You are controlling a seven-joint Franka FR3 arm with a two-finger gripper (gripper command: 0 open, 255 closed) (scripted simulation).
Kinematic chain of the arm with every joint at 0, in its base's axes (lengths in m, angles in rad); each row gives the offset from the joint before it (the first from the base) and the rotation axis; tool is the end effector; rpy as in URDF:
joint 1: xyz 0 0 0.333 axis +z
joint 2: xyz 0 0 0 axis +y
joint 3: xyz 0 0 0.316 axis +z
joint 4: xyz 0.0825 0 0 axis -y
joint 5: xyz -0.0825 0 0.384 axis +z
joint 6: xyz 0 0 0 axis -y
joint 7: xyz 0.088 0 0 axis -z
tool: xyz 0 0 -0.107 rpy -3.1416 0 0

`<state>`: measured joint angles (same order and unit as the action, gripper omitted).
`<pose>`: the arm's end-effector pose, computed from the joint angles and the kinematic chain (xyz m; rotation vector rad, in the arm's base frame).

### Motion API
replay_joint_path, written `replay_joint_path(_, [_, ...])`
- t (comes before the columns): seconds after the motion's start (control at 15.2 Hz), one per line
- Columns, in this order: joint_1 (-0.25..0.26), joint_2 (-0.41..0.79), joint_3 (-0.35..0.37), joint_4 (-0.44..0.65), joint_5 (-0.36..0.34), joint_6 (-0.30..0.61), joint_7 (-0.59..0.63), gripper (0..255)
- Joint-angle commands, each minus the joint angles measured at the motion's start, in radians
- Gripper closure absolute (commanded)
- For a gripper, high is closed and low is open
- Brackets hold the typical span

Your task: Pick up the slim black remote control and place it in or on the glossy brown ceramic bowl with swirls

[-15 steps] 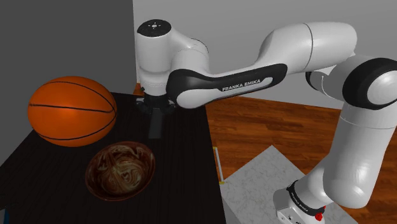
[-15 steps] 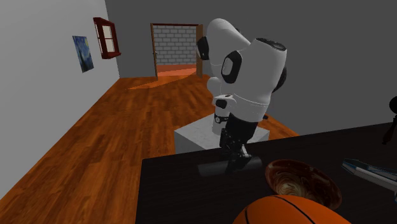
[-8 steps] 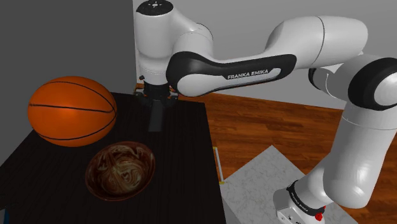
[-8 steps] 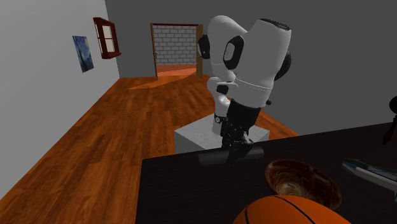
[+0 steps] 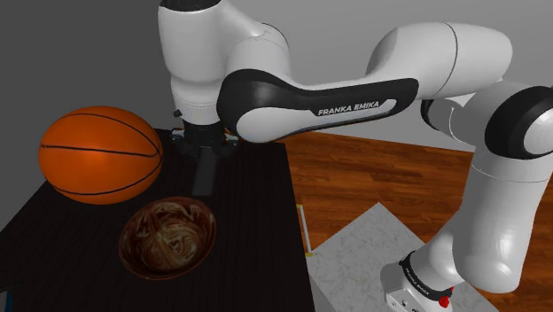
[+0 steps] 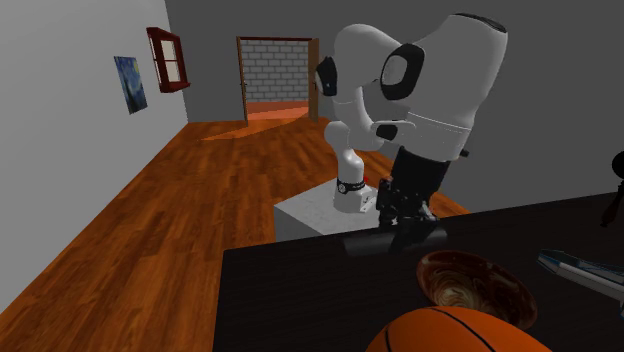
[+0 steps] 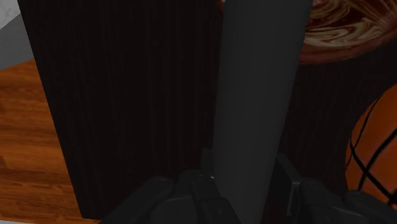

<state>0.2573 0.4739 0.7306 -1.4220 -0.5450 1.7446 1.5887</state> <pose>0.4759 0.4794 0.4770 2.9200 -0.8212 0.3156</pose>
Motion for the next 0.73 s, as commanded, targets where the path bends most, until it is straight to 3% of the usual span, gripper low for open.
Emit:
replay_joint_path(0.0, [0.045,0.023,0.002,0.030,-0.013,-0.021,0.037,255])
replay_joint_path(0.59, [0.307,0.191,-0.014,0.274,-0.089,-0.149,0.184,255])
replay_joint_path(0.66, [0.303,0.191,-0.014,0.259,-0.089,-0.136,0.189,255])
